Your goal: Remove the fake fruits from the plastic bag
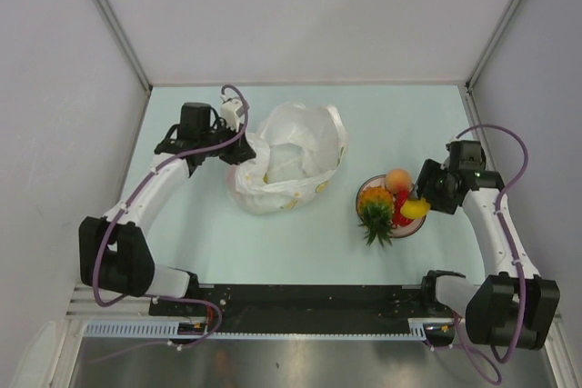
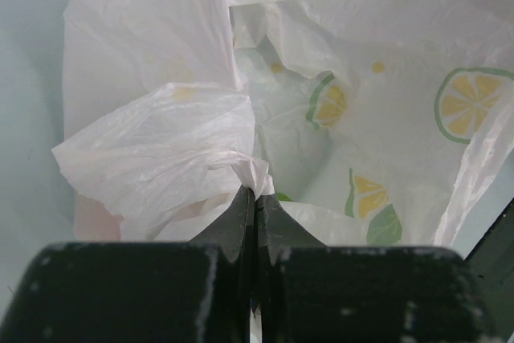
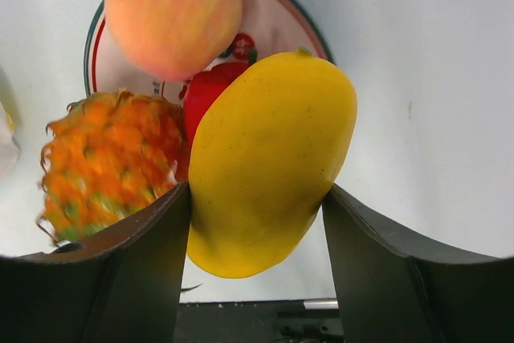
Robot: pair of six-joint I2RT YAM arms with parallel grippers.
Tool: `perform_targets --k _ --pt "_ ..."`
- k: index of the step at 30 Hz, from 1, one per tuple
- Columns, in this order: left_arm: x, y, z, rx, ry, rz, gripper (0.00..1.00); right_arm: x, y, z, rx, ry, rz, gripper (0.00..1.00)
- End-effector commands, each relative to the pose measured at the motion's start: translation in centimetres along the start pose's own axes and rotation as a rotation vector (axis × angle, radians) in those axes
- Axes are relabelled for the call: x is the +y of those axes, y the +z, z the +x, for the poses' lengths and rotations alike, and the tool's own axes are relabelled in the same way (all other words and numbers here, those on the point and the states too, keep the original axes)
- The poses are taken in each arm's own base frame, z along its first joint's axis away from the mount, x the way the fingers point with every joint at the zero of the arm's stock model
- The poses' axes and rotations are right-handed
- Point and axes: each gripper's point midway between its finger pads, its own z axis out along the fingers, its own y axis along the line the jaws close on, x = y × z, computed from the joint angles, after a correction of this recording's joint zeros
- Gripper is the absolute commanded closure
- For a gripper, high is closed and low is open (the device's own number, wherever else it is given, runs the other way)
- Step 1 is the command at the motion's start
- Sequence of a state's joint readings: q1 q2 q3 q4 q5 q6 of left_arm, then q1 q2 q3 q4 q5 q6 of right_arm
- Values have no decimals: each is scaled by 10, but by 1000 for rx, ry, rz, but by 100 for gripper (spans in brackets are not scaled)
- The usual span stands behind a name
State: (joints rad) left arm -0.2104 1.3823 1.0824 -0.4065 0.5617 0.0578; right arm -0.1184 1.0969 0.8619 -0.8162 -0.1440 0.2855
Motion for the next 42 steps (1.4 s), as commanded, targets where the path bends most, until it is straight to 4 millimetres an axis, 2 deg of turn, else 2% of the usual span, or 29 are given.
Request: perform_targets --k 1,7,8,10,11,14,18,21,27,29,31,36,42 --pt "8 5 -17 -21 61 -20 100 -1 0 11 66 -11 70 70" --pt "6 18 -25 -12 32 28 100 -14 20 15 145 25 117 68" --pt "10 22 -26 -4 25 27 100 -14 23 11 134 37 103 68" --pt "11 26 -27 -2 19 32 100 -11 26 7 131 28 64 74" --pt "11 27 -30 -9 19 31 100 -2 26 6 135 22 10 76" --pt "11 31 -30 -3 11 42 100 12 14 -5 118 -14 -68 77" --pt "9 32 -32 -4 -1 54 100 12 -12 -35 31 -27 -71 78" --pt "6 31 -37 -18 -5 64 100 7 -19 -51 -12 -127 -40 78" --pt "2 29 -44 -42 0 77 100 -11 -10 -40 91 -434 -3 75" --pt "2 29 -46 -49 -1 78 100 -20 -5 -39 98 -476 23 75" --pt "1 28 -48 -54 -1 81 100 -29 -4 -42 100 -474 47 76" --pt "-1 26 -48 -52 0 84 100 -35 3 -36 148 -502 61 78" --pt "-2 23 -43 -45 -4 78 100 -31 40 -17 284 -558 -34 75"
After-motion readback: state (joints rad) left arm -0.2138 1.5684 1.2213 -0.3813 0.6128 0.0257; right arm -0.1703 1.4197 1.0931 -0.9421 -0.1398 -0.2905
